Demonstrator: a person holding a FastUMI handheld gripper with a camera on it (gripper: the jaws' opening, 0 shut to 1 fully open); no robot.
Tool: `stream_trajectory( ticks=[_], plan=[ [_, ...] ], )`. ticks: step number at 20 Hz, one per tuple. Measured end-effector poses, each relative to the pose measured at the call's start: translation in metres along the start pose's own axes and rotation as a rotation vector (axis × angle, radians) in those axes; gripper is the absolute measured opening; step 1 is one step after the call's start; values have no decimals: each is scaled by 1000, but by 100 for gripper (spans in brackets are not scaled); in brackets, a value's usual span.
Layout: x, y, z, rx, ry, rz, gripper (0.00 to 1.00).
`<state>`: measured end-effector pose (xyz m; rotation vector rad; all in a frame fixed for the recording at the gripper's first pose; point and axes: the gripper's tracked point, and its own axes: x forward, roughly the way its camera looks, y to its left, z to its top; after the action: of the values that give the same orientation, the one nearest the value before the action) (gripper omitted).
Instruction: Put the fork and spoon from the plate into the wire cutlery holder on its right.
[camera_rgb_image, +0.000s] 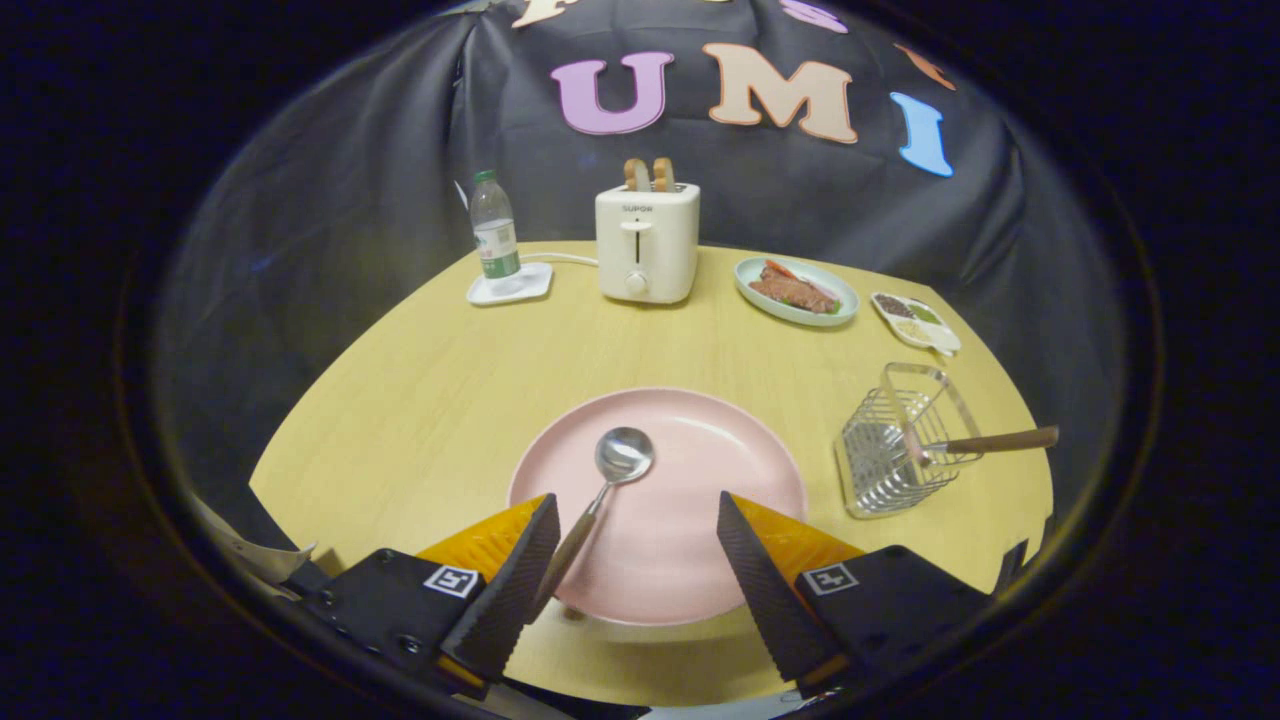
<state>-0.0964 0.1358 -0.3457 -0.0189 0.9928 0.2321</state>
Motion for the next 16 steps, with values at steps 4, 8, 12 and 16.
stream_trajectory(
  ticks=[4,8,12,16],
  plan=[
    [12,20,-16,-12,44,19,91],
    [22,30,-33,-31,108,26,79],
    [30,27,-48,-47,180,11,42],
    [29,25,-52,-43,223,28,13]
  ],
)
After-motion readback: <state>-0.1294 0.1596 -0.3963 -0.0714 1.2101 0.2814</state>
